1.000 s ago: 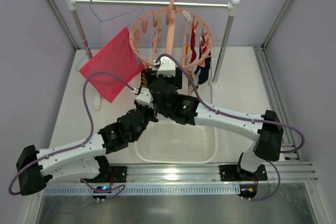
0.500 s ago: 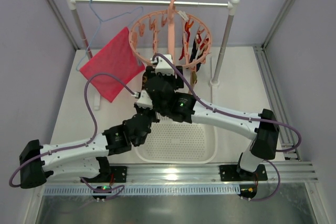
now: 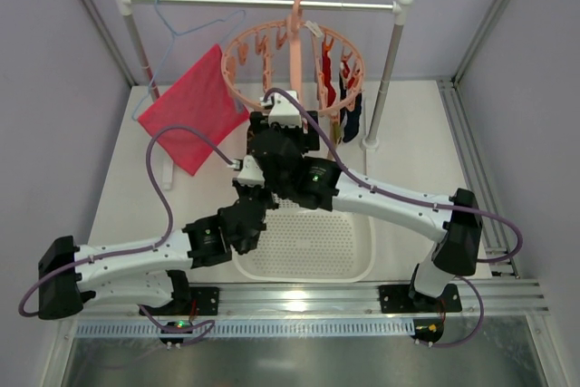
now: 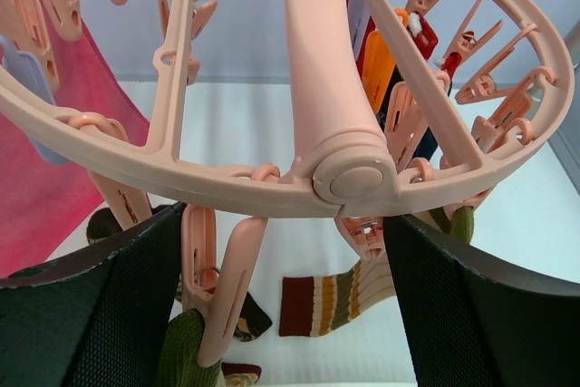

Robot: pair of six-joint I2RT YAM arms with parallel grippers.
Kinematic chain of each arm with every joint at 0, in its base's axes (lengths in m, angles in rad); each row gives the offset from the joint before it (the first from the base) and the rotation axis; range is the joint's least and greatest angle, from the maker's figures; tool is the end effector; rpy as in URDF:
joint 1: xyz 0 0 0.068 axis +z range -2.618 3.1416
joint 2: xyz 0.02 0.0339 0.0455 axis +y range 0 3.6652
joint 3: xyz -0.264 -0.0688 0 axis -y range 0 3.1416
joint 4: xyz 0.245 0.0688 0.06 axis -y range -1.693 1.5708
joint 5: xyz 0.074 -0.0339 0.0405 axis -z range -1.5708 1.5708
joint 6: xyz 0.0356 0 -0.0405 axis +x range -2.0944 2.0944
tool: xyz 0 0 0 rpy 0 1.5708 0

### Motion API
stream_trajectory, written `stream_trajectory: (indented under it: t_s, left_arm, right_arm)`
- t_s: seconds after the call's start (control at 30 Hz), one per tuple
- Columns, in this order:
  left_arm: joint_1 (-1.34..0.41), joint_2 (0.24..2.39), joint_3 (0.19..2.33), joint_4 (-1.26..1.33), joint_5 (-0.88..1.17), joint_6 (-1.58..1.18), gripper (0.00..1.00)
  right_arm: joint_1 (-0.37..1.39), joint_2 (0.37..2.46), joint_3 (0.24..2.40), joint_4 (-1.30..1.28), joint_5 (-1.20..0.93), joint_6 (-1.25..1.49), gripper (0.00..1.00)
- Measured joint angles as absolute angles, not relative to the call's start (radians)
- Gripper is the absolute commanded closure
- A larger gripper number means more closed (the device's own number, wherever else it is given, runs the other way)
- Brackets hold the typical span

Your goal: Remove the socks clipped to the hanger

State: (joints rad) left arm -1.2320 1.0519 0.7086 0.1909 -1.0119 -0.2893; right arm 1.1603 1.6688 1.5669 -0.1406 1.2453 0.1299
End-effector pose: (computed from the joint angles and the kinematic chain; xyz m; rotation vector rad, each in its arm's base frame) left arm 0.1055 -0.2086 0.3027 0.0457 1.6585 -0.2851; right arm 0.1820 0.3336 0.3905 -0.0053 1.6497 -0.1481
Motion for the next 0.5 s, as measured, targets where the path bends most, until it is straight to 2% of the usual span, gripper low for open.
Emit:
stream_trajectory:
  t_s: [0.5]
  left_arm:
    - [-1.267, 1.057, 0.709, 0.204, -1.011, -0.276, 1.0]
  right_arm:
    - [1.156, 1.626, 1.567, -0.254, 1.061, 0.225, 0.12]
